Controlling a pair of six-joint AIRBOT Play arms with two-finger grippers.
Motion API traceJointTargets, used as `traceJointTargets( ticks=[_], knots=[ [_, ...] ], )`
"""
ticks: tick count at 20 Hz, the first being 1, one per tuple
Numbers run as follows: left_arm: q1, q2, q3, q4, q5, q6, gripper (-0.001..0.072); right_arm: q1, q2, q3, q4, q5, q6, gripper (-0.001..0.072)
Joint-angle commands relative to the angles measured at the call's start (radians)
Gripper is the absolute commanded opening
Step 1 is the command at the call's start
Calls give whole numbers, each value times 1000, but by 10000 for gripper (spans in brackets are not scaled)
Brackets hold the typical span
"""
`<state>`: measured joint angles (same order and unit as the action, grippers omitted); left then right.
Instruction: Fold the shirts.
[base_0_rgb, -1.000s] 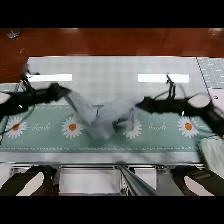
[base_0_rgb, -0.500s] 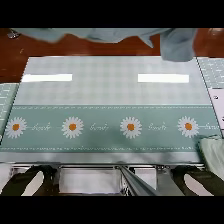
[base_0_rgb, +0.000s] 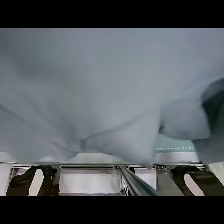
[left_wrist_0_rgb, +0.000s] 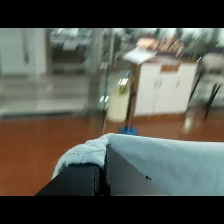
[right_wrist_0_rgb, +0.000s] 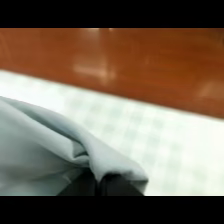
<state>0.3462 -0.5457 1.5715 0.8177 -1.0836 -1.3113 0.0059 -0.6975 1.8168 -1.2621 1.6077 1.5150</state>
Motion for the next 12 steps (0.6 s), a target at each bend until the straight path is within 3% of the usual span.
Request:
traceJointTargets(
  ticks=[1, 3, 6, 9, 12],
  knots=[
    [21, 56, -123, 85, -266, -82, 20, -1, 116, -288, 146, 50, 45, 28],
    [14, 76, -290, 24, -329, -82, 19, 2, 161, -518, 236, 11, 45, 28],
    [-13, 85, -586, -36, -295, -79, 19, 4, 181, -809, 299, -90, 17, 28],
    [-62, 65, -897, -59, -107, -6, 20, 4, 172, -1023, 298, -236, -12, 28],
    [-83, -22, -1052, -64, 103, 2, 20, 4, 68, -1091, 236, -349, -16, 29]
  ],
)
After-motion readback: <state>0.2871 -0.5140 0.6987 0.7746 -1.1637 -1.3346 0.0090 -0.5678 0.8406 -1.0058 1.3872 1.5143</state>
